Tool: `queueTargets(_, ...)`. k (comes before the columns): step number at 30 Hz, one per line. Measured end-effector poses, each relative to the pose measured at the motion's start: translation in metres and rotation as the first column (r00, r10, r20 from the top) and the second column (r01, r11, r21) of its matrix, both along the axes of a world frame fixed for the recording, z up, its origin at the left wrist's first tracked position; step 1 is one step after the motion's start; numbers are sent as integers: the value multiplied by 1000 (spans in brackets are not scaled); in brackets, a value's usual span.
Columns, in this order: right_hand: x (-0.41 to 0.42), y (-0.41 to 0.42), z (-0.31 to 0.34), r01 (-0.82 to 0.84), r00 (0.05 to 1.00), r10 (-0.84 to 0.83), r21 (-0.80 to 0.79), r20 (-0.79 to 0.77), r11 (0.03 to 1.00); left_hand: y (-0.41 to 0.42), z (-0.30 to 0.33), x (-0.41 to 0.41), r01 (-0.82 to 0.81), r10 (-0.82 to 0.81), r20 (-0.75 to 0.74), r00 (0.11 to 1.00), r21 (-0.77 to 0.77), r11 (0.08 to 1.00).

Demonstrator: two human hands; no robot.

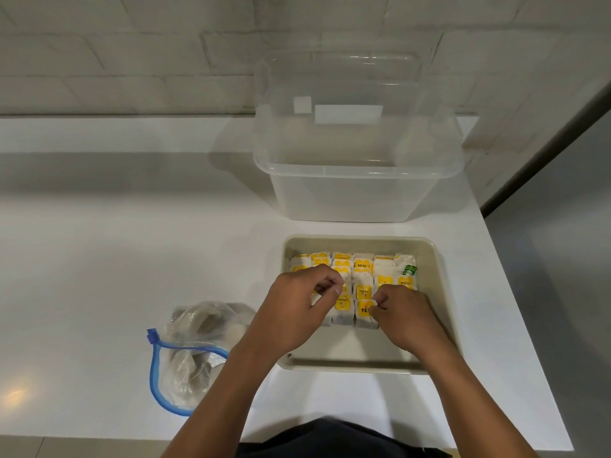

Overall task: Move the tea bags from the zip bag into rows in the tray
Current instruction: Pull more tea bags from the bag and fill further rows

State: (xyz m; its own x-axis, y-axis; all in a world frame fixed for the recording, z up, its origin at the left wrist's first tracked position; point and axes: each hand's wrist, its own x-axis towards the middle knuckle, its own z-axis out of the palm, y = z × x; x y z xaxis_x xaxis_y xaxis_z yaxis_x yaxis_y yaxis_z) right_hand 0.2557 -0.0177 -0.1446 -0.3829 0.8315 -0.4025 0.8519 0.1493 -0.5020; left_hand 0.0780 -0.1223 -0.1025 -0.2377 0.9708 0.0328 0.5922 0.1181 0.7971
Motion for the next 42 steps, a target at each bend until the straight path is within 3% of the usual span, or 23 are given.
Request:
queueTargets(20, -5, 1, 4, 121, 992, -118, 74, -35, 990, 1, 0, 1, -1, 0, -10, 1000, -40, 999)
queueTargets(30, -12, -15, 49, 14, 997, -8, 84, -72, 996, 0, 4, 2, 7, -7, -24, 1000, -3, 1000)
queueTargets(42, -55, -68, 91, -156, 896, 149, 17, -419, 988, -56, 37, -21, -130, 135, -62, 989, 82, 988)
